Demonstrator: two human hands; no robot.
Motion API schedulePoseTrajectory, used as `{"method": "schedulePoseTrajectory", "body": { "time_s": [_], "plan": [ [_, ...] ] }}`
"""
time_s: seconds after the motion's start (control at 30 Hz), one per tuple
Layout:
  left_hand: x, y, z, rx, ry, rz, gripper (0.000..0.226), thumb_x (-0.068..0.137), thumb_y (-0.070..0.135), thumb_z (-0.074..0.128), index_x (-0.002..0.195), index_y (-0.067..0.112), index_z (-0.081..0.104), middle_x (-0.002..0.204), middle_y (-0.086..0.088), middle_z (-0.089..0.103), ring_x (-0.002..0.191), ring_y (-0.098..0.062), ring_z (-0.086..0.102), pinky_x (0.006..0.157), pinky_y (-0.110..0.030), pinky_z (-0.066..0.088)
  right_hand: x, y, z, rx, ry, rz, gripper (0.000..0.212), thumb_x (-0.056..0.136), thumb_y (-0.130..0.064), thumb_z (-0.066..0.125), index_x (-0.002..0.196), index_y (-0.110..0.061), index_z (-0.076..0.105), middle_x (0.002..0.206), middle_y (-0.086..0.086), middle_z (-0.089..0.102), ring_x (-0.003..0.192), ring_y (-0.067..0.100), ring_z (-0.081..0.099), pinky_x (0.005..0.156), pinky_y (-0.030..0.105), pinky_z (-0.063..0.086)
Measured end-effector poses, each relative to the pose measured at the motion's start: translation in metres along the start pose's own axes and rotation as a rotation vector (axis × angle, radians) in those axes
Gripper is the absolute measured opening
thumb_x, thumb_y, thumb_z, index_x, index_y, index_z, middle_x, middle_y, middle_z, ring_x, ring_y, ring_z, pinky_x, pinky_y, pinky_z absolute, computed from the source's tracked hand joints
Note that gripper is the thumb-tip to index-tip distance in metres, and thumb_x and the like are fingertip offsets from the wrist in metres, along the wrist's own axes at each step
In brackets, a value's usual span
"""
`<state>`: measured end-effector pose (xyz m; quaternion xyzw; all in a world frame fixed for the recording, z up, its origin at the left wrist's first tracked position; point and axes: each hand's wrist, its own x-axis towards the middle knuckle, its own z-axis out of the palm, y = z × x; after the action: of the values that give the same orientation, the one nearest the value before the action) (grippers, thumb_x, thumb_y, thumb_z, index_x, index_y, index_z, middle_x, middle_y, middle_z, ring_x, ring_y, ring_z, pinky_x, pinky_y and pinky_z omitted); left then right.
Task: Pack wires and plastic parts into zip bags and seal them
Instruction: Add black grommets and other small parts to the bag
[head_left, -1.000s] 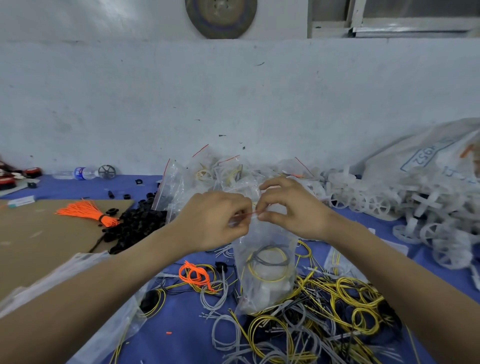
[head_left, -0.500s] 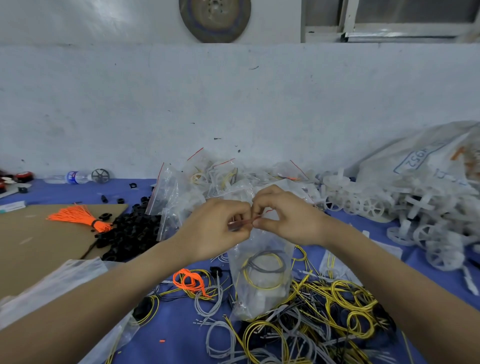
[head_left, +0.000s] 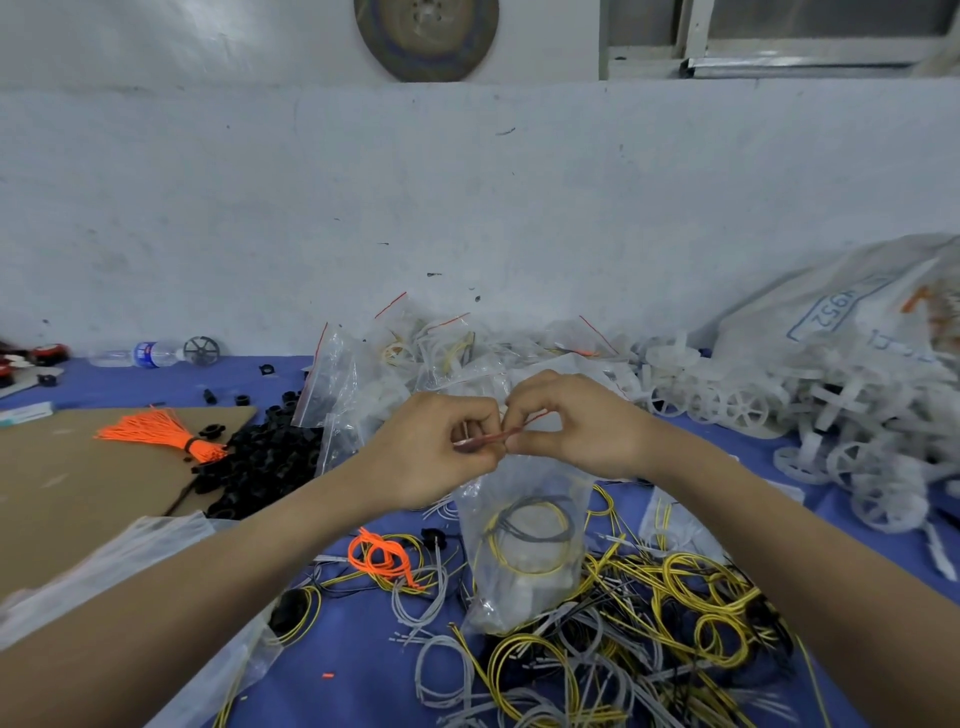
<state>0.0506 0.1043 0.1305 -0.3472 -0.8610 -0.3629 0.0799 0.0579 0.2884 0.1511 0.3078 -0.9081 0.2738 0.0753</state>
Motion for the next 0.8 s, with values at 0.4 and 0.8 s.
{"method": "schedulePoseTrajectory", "body": {
  "time_s": [0.4,0.8],
  "plan": [
    [0.008,0.000,0.000,0.214,0.003,0.020,0.012,0.076,0.029,0.056,0.063,0.030,0.054,0.054,0.010,0.052,0.057,-0.009,0.049,0.060,-0.034,0.046,0.001,0.015,-0.004,-0.201,0.055,-0.020,0.010,0.085,-0.026,0.068,0.091,-0.018,0.070,0.098,-0.001,0.062,0.108,0.017,0.048,0.099,0.047,0.033],
    [0.011,0.001,0.003,0.334,0.003,0.056,0.010,0.079,0.026,0.058,0.071,0.020,0.058,0.059,0.009,0.051,0.059,-0.008,0.047,0.061,-0.033,0.046,-0.002,0.022,-0.005,-0.250,0.070,-0.034,0.009,0.086,-0.025,0.067,0.090,-0.017,0.070,0.092,-0.012,0.055,0.107,0.006,0.042,0.102,0.049,0.030]
  ]
}}
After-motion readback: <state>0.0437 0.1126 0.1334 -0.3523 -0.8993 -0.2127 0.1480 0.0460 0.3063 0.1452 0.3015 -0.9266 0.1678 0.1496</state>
